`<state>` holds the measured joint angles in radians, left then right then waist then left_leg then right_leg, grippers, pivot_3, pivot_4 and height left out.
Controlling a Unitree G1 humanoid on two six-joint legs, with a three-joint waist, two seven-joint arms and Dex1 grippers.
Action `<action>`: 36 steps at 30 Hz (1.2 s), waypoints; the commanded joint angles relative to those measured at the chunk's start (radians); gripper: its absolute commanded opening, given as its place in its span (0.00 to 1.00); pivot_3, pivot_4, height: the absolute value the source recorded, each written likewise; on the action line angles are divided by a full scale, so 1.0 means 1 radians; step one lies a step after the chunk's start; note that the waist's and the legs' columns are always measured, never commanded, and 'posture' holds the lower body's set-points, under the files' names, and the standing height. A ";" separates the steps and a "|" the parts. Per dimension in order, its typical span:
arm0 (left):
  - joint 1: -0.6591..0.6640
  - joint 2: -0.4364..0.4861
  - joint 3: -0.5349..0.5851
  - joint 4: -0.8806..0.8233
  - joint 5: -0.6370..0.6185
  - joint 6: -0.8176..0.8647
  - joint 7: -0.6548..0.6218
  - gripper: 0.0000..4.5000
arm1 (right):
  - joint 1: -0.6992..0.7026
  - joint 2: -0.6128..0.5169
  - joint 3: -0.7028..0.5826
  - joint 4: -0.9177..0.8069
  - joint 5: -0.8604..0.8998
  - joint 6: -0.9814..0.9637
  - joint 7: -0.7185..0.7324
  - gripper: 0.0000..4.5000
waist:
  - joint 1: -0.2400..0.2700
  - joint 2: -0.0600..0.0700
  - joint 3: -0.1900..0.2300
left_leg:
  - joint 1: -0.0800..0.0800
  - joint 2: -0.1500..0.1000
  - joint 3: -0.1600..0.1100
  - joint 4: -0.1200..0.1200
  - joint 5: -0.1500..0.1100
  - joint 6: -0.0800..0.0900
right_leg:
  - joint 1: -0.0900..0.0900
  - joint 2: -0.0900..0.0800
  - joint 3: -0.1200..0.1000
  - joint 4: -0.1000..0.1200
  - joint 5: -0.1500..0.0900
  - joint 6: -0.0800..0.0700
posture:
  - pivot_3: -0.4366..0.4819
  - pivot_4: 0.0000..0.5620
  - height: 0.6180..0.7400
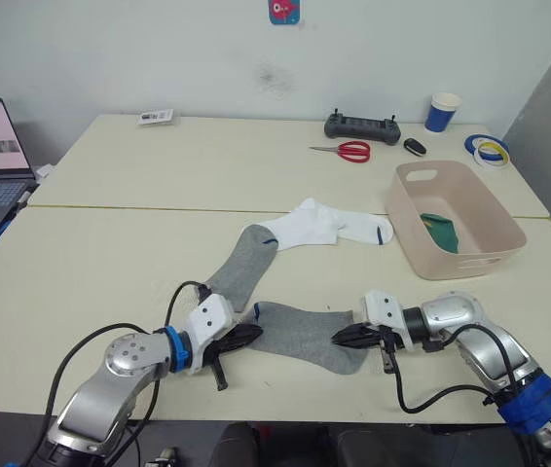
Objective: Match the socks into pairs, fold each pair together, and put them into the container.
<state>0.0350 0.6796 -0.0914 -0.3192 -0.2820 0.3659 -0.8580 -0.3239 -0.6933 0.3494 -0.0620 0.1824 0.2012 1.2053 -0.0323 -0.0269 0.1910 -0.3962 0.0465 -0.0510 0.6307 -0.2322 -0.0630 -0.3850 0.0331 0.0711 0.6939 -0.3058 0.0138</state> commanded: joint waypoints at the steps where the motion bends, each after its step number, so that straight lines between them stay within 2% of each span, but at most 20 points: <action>1: 0.016 0.017 0.044 -0.010 -0.014 0.013 0.003 0.01 | 0.023 -0.045 -0.043 0.009 0.003 0.004 0.018 0.00 | 0.000 0.000 0.000 | 0.000 0.000 0.000 0.000 0.000 0.000 | 0.000 0.000 0.000 0.000 0.000 0.000 | 0.48 0.27 1.00; 6: 0.005 -0.004 0.107 -0.054 -0.101 0.046 0.002 0.01 | 0.016 -0.040 -0.105 -0.090 0.082 0.112 -0.005 0.00 | 0.000 0.000 0.000 | 0.000 0.000 0.000 0.001 0.000 0.000 | 0.000 0.000 0.000 0.002 0.000 0.000 | 0.48 0.27 1.00; 10: 0.018 -0.005 0.211 -0.102 -0.176 0.101 0.040 0.01 | -0.005 -0.024 -0.181 -0.211 0.185 0.264 -0.064 0.00 | -0.001 0.000 0.000 | 0.000 0.001 -0.001 0.001 0.000 0.000 | -0.001 0.000 0.000 0.002 0.000 0.000 | 0.48 0.27 1.00; 13: 0.050 0.005 0.295 -0.123 -0.218 0.136 0.061 0.00 | -0.009 -0.029 -0.231 -0.274 0.239 0.340 -0.100 0.12 | -0.001 0.000 0.000 | 0.000 0.001 -0.002 0.000 0.000 0.000 | -0.001 0.000 0.000 0.002 0.000 0.000 | 0.48 0.27 1.00; 18: 0.081 0.014 0.400 -0.103 -0.253 0.155 0.074 0.00 | -0.004 -0.038 -0.260 -0.291 0.247 0.357 -0.134 0.53 | 0.000 0.000 0.000 | -0.001 0.001 -0.002 0.000 0.000 0.000 | -0.002 0.000 0.000 0.002 0.000 -0.001 | 0.48 0.27 1.00; 24: 0.061 0.023 0.381 -0.096 -0.255 0.159 0.048 0.00 | 0.021 -0.051 -0.253 -0.218 0.198 0.299 -0.154 0.99 | 0.000 0.000 0.000 | -0.001 0.000 0.000 0.000 0.000 0.000 | -0.002 0.000 0.000 0.002 0.000 -0.001 | 0.48 0.27 1.00; 32: 0.040 0.020 0.176 -0.149 -0.206 0.204 0.037 0.00 | 0.076 -0.031 -0.196 -0.110 0.137 0.250 -0.143 0.99 | -0.002 0.000 0.000 | -0.002 0.000 0.000 0.000 0.000 0.000 | -0.002 0.000 0.000 0.000 0.000 -0.001 | 0.48 0.27 1.00; 36: 0.035 0.021 0.126 -0.142 -0.193 0.226 0.048 0.00 | 0.055 -0.002 -0.176 -0.074 0.131 0.256 -0.144 0.99 | -0.009 0.000 0.000 | -0.001 0.001 0.000 0.000 0.000 0.000 | -0.003 0.000 0.001 0.002 0.000 -0.001 | 0.48 0.27 1.00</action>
<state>0.0764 0.6945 0.0409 -0.4383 -0.4808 0.5888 -0.8152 -0.2526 -0.7029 0.1772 -0.1281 0.3101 0.4738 1.0617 -0.0411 -0.0268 0.1912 -0.3970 0.0477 -0.0514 0.6307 -0.2321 -0.0631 -0.3875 0.0331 0.0718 0.6965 -0.3062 0.0132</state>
